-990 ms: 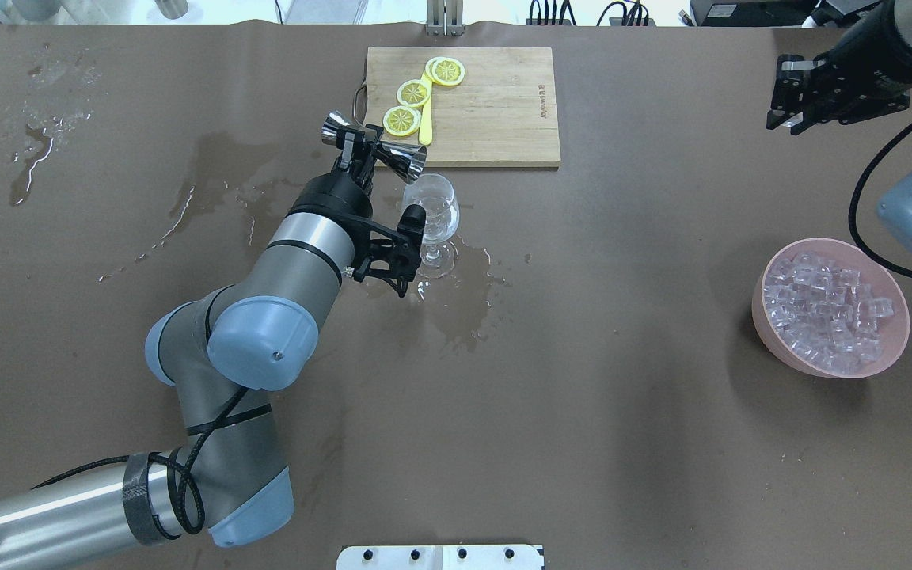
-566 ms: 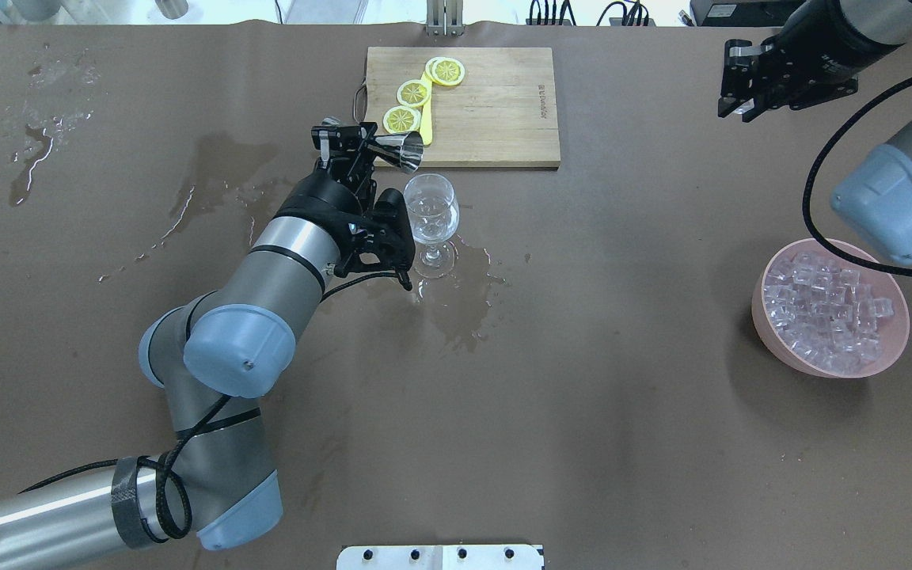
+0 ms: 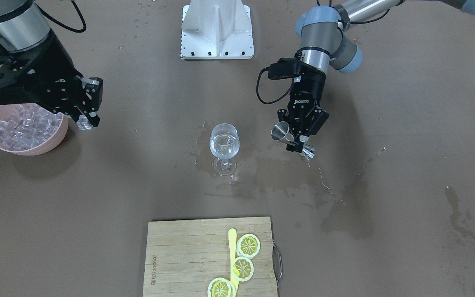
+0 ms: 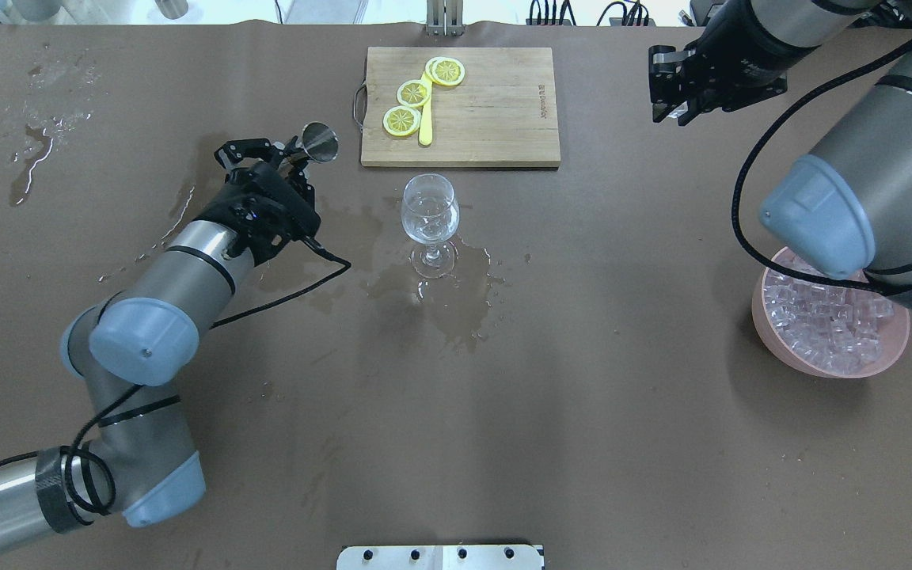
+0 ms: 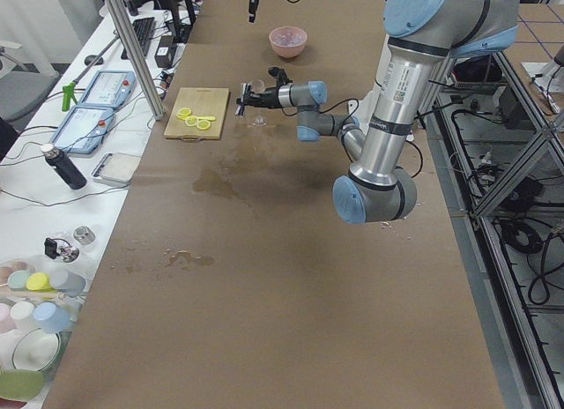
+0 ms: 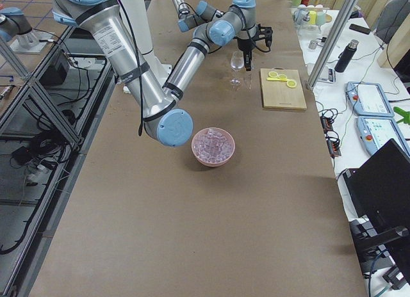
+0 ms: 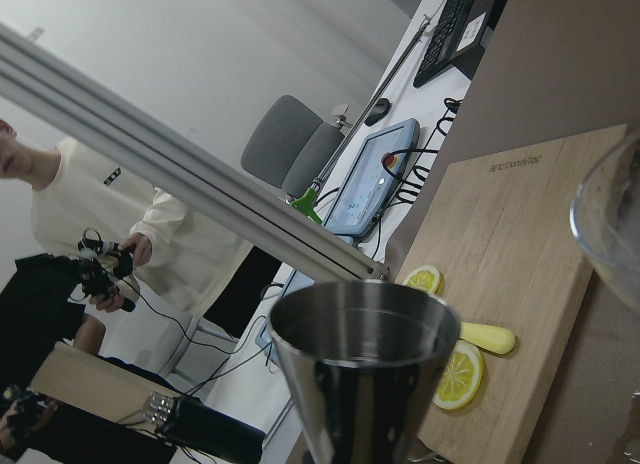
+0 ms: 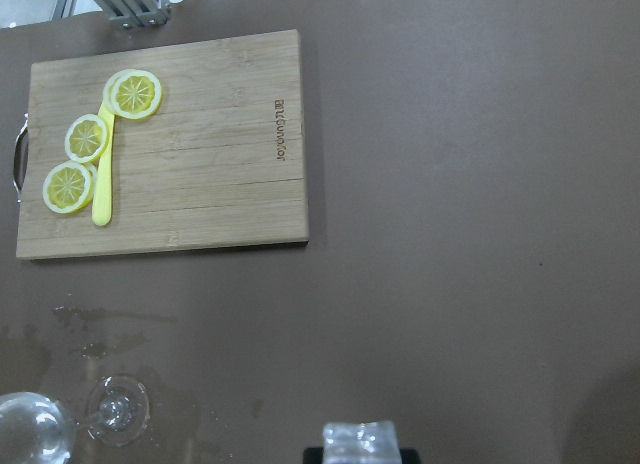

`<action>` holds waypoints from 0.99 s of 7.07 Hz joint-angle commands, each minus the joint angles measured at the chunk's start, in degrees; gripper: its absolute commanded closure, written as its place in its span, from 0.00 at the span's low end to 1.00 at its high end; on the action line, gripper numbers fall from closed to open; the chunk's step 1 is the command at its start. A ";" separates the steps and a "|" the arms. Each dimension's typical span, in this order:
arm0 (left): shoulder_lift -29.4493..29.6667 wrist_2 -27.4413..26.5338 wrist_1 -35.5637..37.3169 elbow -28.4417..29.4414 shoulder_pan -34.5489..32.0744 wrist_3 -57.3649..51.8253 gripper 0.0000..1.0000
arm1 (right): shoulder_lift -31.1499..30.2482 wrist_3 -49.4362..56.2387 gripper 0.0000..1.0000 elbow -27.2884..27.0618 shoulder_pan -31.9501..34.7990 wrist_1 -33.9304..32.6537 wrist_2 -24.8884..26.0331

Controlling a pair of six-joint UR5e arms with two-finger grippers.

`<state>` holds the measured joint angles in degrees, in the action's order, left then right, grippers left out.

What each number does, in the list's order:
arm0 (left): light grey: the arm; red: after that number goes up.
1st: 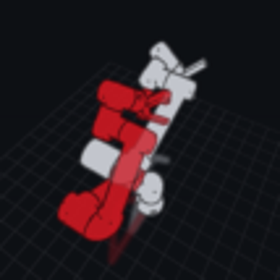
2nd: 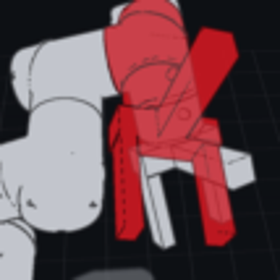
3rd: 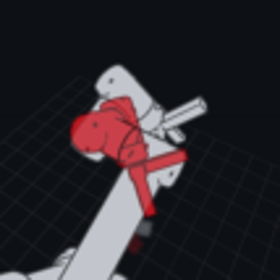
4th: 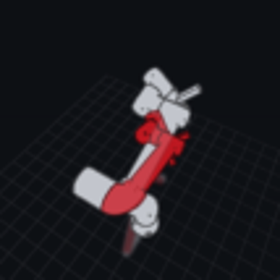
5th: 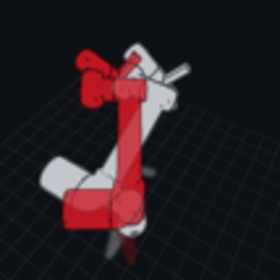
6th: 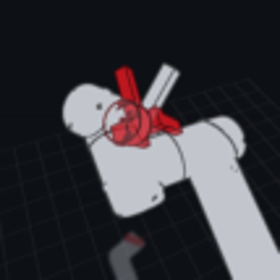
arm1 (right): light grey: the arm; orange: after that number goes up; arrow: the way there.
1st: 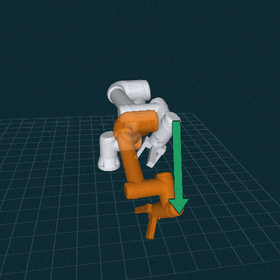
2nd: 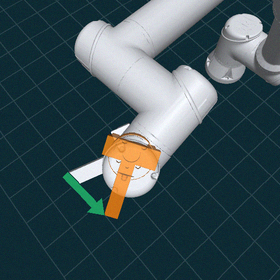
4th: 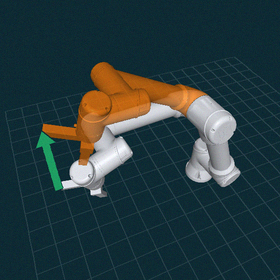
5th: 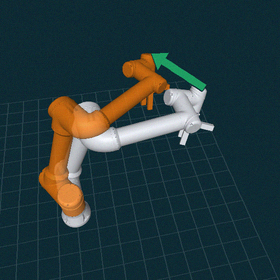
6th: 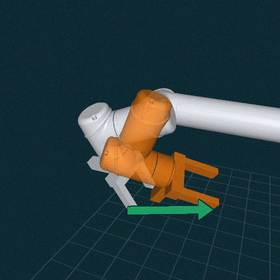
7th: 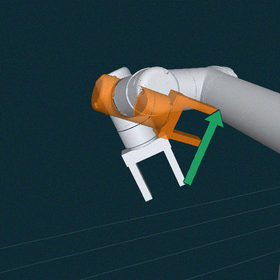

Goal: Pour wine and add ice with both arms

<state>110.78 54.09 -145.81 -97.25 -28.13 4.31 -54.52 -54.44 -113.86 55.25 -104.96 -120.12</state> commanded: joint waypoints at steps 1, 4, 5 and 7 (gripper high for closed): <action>-5.37 9.24 -2.71 0.05 -6.03 13.93 1.00 | 5.71 -0.58 0.83 2.13 -5.04 -2.45 3.73; -14.87 12.51 -16.29 4.94 -9.90 30.71 1.00 | 17.13 -0.93 0.83 13.98 -11.90 -1.92 7.08; -17.85 15.40 -21.22 6.88 -11.92 36.07 1.00 | 19.69 -1.89 0.83 17.41 -13.57 -1.74 7.78; -25.48 25.38 -31.66 11.28 -19.36 42.01 1.00 | 21.47 -3.81 0.83 18.93 -18.32 -1.31 10.25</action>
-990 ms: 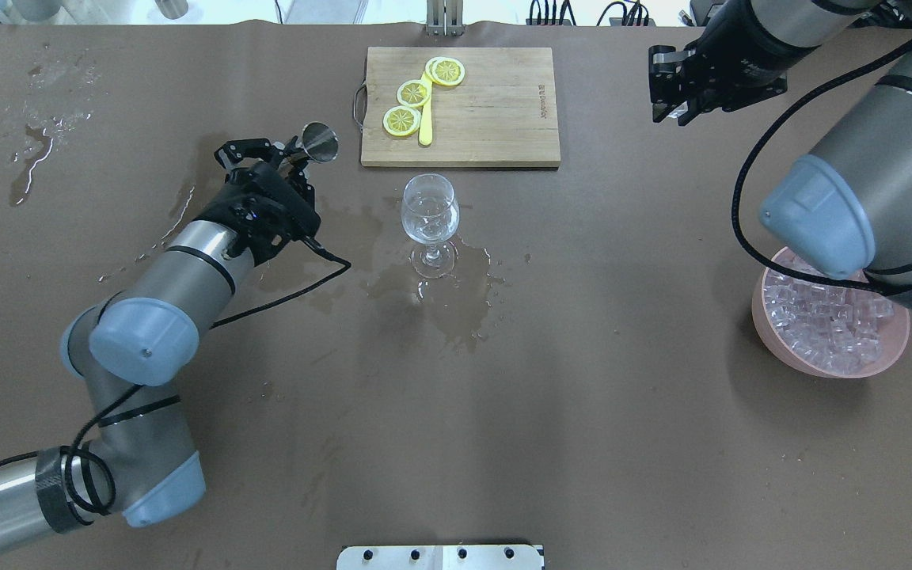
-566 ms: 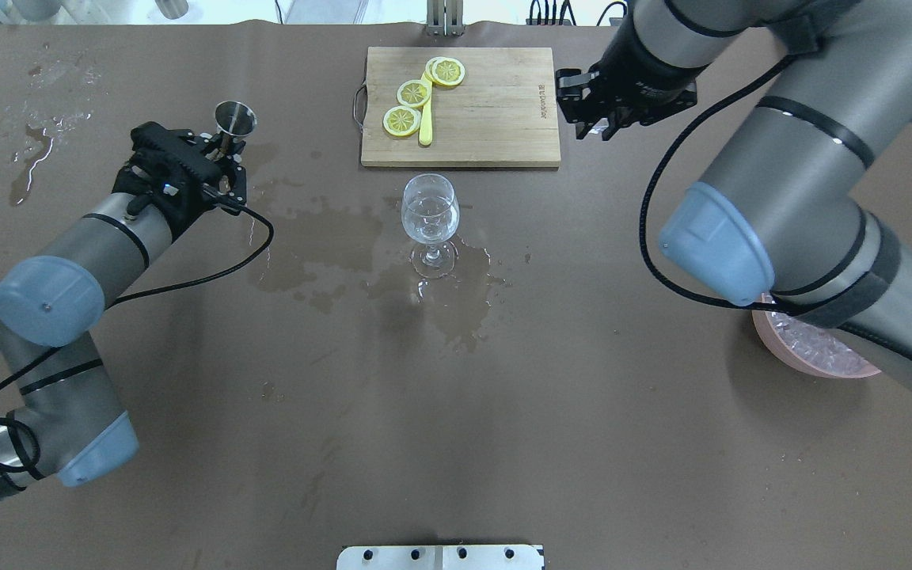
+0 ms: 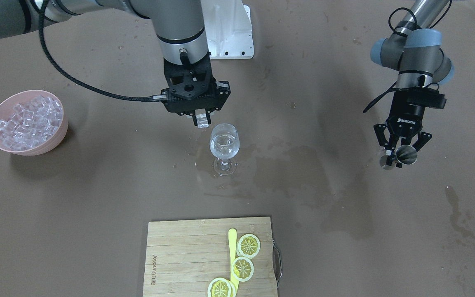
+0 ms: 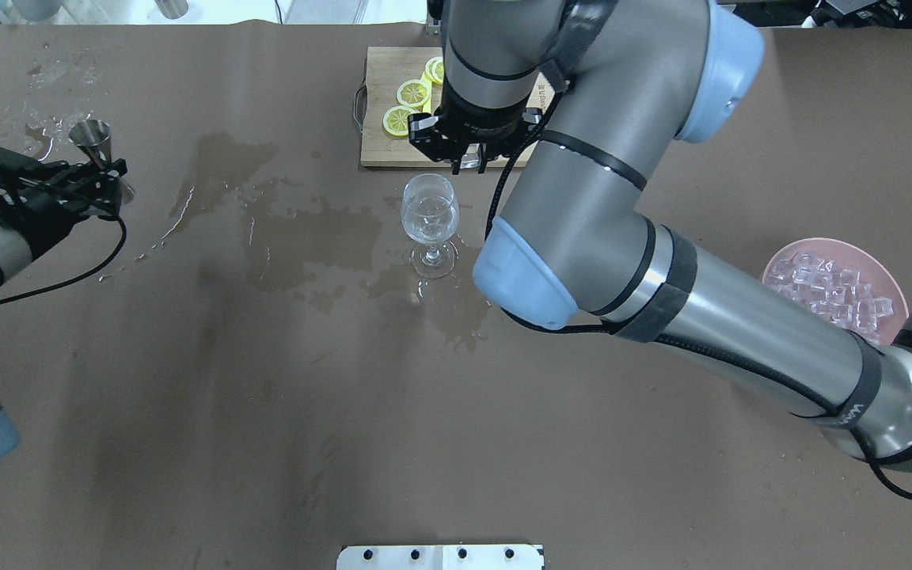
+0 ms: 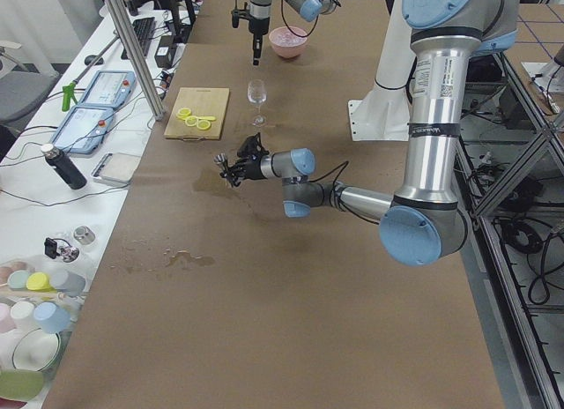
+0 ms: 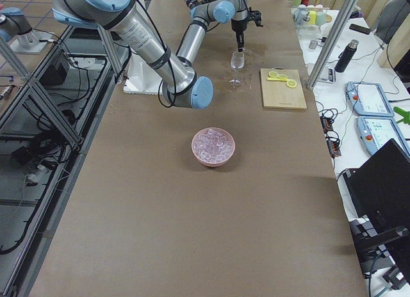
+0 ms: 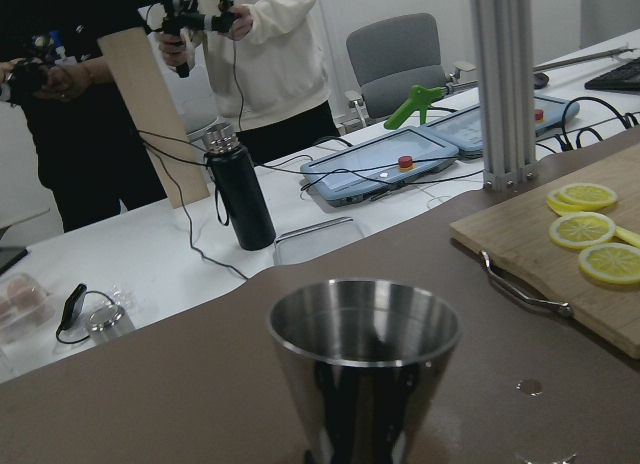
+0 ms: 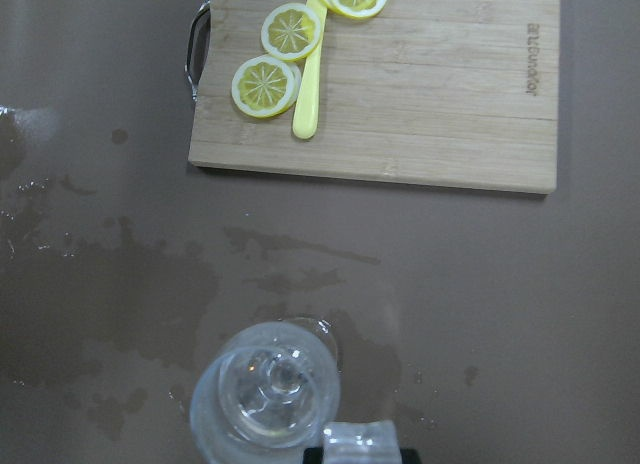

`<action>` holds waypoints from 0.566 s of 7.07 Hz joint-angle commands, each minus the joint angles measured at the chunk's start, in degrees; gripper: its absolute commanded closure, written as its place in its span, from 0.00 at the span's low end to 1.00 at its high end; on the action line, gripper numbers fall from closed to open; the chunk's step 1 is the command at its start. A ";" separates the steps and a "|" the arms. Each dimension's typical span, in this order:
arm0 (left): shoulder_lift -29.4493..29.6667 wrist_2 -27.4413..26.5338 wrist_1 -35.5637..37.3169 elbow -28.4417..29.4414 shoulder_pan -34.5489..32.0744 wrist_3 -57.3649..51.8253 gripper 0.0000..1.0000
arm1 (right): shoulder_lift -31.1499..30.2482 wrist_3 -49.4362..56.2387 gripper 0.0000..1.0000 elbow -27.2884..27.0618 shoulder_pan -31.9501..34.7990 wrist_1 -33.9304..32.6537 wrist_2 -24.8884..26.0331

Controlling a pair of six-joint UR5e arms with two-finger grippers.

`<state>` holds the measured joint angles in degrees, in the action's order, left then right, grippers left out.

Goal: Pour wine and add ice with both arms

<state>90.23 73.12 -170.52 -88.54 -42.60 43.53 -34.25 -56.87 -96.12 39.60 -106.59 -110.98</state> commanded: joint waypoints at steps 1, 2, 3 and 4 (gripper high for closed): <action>-5.93 10.08 -11.11 6.76 -8.25 3.05 1.00 | 1.12 -1.75 0.83 1.63 -3.21 1.20 1.47; -4.38 9.24 -18.46 13.59 -8.02 5.14 1.00 | 1.20 -1.66 0.83 2.25 -3.21 1.38 1.47; -3.84 8.80 -24.98 18.97 -7.93 5.86 1.00 | 1.12 -1.23 0.83 2.86 -3.21 2.43 1.47; -3.92 8.10 -26.78 20.15 -7.93 5.78 1.00 | 1.64 -1.05 0.83 3.04 -3.04 2.44 1.47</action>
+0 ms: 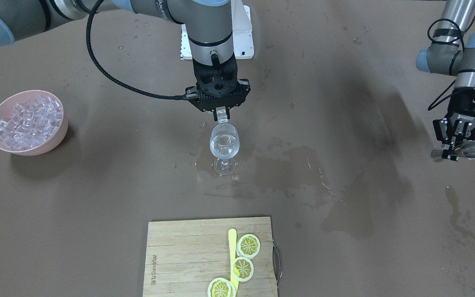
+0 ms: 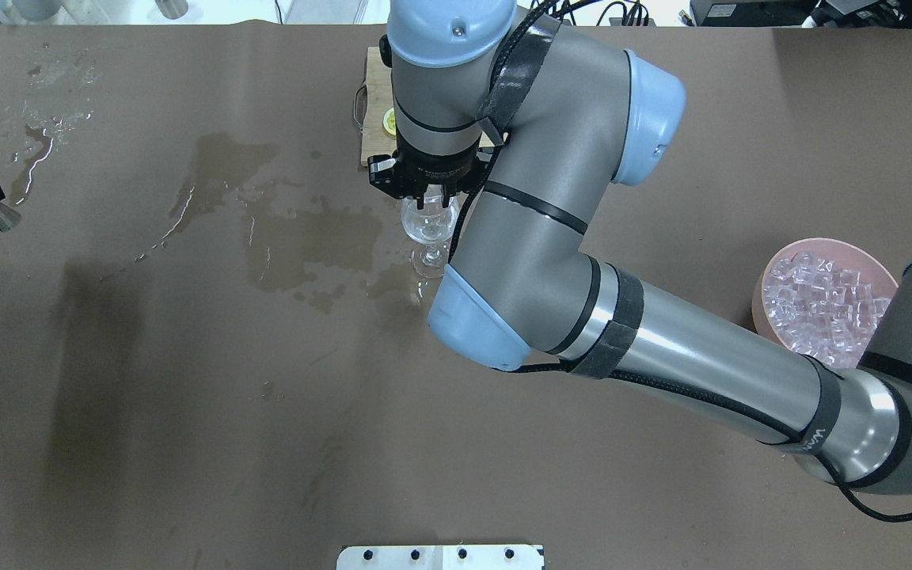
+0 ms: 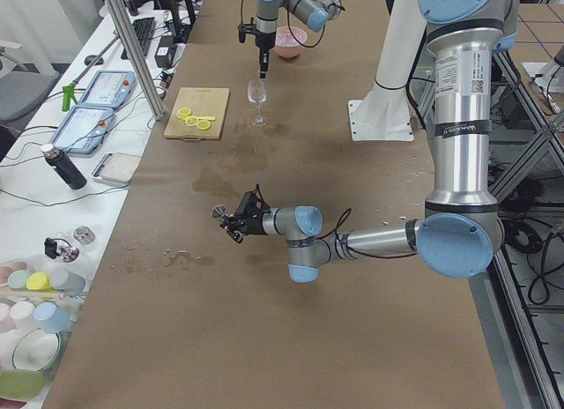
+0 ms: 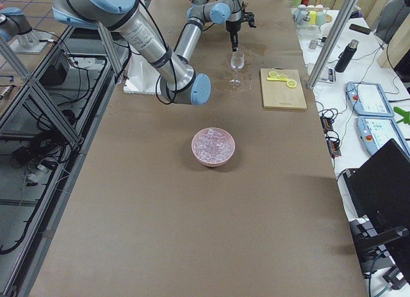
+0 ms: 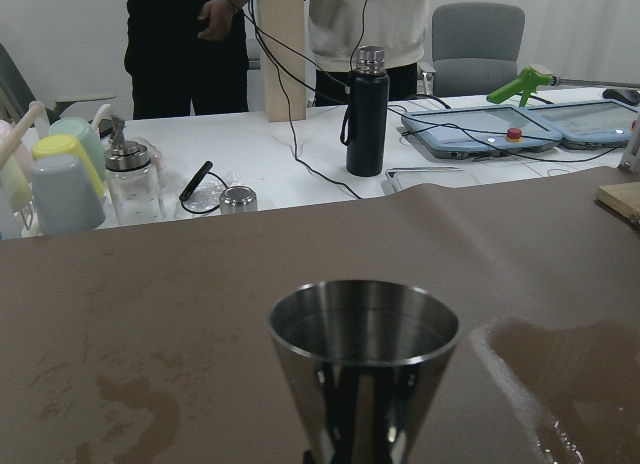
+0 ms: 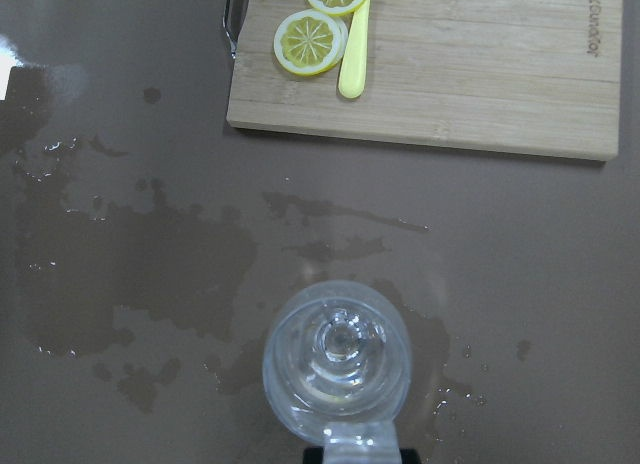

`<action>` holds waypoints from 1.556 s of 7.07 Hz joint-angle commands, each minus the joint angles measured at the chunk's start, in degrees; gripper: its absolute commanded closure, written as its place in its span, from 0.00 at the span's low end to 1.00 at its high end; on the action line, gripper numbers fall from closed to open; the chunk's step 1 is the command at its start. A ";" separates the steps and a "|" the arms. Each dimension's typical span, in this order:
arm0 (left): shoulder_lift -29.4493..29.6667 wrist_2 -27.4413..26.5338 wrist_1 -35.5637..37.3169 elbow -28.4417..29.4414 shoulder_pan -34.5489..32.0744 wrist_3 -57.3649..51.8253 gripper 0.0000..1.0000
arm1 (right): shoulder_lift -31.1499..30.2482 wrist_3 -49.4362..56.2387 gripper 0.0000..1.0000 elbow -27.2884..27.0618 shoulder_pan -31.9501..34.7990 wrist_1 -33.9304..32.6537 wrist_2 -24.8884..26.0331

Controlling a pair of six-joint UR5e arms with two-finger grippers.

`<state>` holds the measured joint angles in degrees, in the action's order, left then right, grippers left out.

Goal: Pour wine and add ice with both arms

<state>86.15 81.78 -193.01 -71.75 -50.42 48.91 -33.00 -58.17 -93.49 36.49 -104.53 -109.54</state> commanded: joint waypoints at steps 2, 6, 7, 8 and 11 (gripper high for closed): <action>0.24 -4.69 -4.48 5.29 0.15 -0.21 1.00 | 0.39 0.43 0.82 1.90 0.34 0.90 0.98; 2.08 -8.83 -4.83 10.48 0.41 -0.22 1.00 | 0.74 0.61 0.80 3.13 1.31 1.78 1.08; 2.09 -9.09 -4.74 10.66 0.41 -0.22 1.00 | 1.70 0.52 0.77 4.27 1.31 1.78 1.17; 2.18 -9.18 -4.66 10.92 0.59 -0.22 1.00 | 2.06 0.52 0.77 4.54 1.31 1.78 1.25; 3.05 -9.18 -4.39 12.94 1.20 -0.13 1.00 | 1.89 0.60 0.01 4.63 1.31 1.78 1.69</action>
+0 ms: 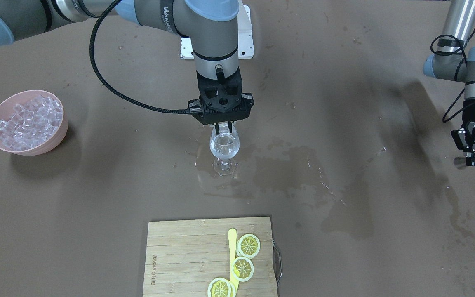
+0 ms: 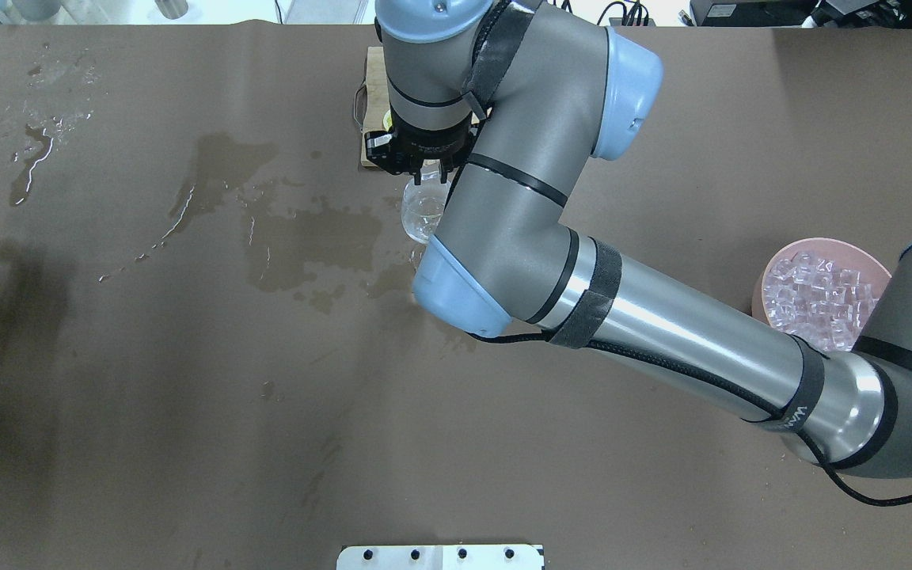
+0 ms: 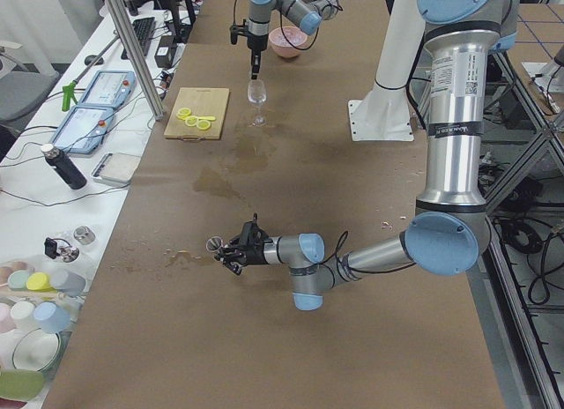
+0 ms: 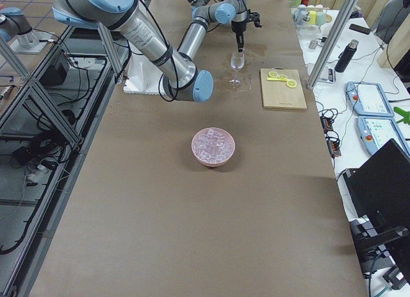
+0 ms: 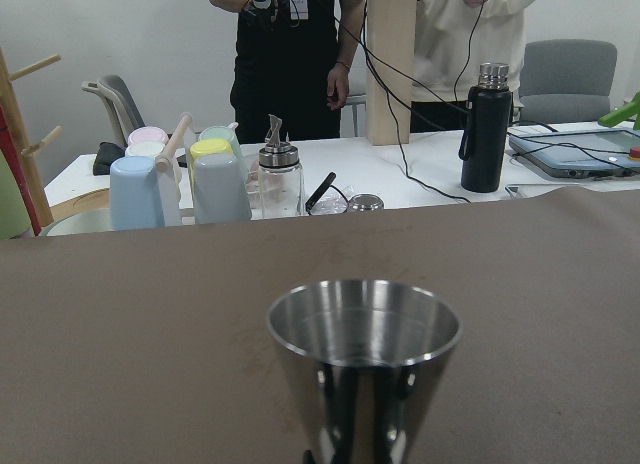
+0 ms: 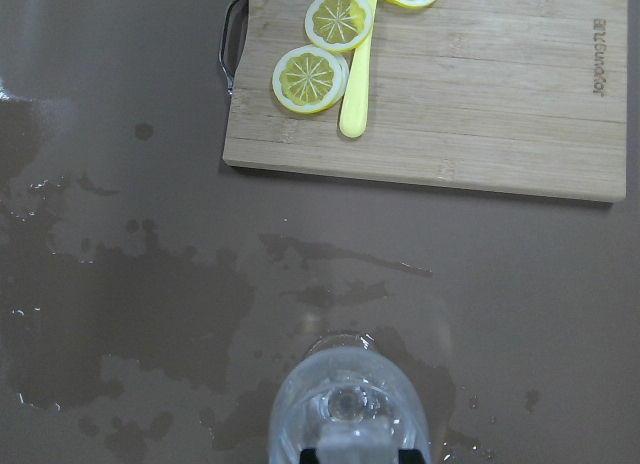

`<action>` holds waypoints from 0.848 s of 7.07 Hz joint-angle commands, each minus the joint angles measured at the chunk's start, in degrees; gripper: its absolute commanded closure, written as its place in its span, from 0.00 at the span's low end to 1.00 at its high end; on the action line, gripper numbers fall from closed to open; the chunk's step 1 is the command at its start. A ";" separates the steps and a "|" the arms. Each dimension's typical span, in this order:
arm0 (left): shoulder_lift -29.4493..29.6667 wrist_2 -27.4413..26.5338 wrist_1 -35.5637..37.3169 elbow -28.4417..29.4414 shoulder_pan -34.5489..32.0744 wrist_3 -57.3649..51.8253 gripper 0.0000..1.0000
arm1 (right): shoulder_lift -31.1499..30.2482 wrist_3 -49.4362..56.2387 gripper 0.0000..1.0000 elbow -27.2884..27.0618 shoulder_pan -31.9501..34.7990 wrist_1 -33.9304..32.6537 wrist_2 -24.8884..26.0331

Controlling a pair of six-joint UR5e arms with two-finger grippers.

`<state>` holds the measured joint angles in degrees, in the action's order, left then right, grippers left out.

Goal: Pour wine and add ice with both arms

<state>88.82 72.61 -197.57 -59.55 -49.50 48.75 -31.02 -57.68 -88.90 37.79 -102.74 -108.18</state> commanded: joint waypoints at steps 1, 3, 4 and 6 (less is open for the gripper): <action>0.48 0.07 0.42 0.92 0.72 0.29 1.00 | -0.18 0.19 0.00 0.13 0.00 1.48 1.38; 0.48 0.07 1.04 1.01 1.51 0.56 1.00 | -0.36 0.28 0.00 0.05 0.52 1.67 0.95; 0.48 0.07 1.65 1.01 1.86 0.56 1.00 | -0.53 0.37 0.00 -0.13 3.84 1.58 -0.01; 0.48 0.16 1.66 1.01 2.04 0.65 1.00 | -6.12 7.62 0.00 -2.57 12.26 1.49 -9.63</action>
<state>89.29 72.71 -195.97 -58.54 -47.59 49.36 -33.84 -54.09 -89.88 45.31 -101.26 -112.55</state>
